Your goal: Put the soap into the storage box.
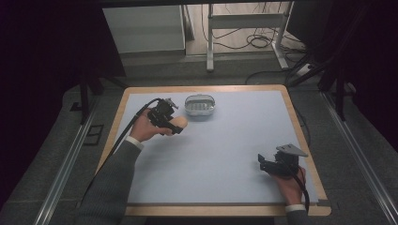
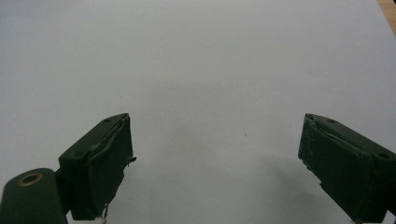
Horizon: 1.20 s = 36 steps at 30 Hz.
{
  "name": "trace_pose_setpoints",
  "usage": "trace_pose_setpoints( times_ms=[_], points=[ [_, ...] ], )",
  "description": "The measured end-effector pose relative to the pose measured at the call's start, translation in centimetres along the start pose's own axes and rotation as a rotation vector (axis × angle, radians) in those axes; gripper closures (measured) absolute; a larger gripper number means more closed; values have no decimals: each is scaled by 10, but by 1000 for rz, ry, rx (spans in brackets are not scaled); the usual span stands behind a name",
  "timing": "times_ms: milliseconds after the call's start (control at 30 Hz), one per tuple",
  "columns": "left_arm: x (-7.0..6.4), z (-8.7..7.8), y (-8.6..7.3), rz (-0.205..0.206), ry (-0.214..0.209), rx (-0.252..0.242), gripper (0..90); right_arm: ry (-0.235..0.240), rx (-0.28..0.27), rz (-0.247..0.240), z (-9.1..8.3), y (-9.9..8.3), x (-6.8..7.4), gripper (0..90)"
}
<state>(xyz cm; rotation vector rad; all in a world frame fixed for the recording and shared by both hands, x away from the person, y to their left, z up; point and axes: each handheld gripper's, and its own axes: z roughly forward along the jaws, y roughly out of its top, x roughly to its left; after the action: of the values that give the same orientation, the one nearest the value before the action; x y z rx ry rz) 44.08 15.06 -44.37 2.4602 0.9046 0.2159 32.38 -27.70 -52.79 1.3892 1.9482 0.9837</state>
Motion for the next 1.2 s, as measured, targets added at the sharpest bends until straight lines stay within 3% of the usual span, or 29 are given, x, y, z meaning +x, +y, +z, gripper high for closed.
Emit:
trace_pose_setpoints(
  times_ms=[433,800,1200],
  points=[
    [19,10,29,6,11,1,326,1,-1,0,0,0,0,101],
    [36,33,63,27,7,23,326,1,-1,3,0,0,0,101],
    [41,46,81,36,0,22,326,4,-1,4,0,0,0,101]
  ],
)
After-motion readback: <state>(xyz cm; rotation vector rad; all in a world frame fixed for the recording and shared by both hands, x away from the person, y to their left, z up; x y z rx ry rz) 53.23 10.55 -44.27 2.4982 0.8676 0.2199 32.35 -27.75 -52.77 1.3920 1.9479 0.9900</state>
